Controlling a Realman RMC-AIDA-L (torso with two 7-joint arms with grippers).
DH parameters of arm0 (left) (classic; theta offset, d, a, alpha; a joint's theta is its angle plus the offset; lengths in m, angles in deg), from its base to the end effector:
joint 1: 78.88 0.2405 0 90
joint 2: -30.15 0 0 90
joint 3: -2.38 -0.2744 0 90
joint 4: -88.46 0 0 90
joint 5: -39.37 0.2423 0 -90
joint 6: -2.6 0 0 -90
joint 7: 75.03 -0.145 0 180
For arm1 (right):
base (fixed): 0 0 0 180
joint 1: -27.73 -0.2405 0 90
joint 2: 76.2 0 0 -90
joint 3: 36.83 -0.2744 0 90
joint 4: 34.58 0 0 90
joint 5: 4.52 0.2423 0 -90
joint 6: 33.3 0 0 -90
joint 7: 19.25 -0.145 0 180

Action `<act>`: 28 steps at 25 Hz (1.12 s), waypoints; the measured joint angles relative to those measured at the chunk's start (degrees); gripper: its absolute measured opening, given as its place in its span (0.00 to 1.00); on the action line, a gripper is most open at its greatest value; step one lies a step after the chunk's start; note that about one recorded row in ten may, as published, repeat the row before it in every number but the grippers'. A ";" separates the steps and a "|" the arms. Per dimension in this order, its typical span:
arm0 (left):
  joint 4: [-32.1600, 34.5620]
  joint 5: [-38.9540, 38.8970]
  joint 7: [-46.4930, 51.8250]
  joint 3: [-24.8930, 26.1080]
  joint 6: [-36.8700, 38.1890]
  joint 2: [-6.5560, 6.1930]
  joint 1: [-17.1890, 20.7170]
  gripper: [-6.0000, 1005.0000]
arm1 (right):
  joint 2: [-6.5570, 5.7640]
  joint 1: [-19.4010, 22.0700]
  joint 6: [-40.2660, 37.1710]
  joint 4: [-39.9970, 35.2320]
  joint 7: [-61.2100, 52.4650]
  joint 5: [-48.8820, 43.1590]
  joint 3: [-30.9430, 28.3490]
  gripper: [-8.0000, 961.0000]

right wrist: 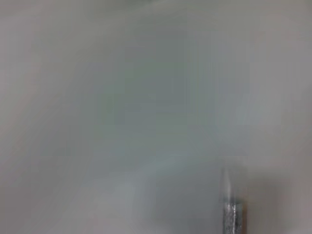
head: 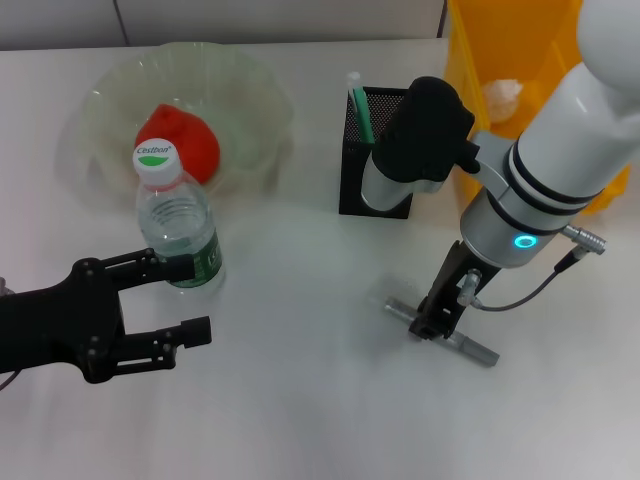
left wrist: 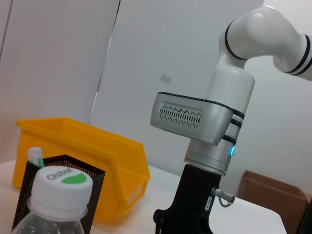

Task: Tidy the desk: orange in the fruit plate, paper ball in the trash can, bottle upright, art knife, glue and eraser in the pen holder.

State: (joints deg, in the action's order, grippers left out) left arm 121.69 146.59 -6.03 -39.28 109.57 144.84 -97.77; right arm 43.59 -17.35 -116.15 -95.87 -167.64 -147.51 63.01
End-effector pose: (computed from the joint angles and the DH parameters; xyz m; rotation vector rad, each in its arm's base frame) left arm -0.3382 0.2732 0.0177 -2.7872 -0.5633 -0.9676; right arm 0.1559 0.3770 -0.1078 -2.8060 0.6806 -0.8074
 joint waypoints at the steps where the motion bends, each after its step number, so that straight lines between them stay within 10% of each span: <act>1: 0.00 0.00 0.00 0.00 0.03 0.00 0.00 0.79 | 0.00 0.00 0.00 -0.01 -0.01 0.00 0.14 0.23; 14: 0.00 -0.01 0.00 0.14 0.24 0.00 0.41 0.79 | -0.13 4.34 -2.63 -10.29 0.76 0.45 -2.22 0.17; 21: 0.00 0.00 -0.09 0.23 0.61 0.01 0.52 0.79 | -0.24 14.12 -3.18 -22.36 17.95 23.97 -27.60 0.16; 28: 0.00 0.00 -0.19 0.19 0.70 0.07 0.41 0.79 | -0.45 15.23 -0.06 14.89 65.97 66.86 -42.81 0.15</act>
State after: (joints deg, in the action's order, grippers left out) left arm 121.69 146.60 -6.22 -39.08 110.26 144.91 -97.36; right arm 43.14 -2.13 -116.20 -80.98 -101.67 -80.65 20.20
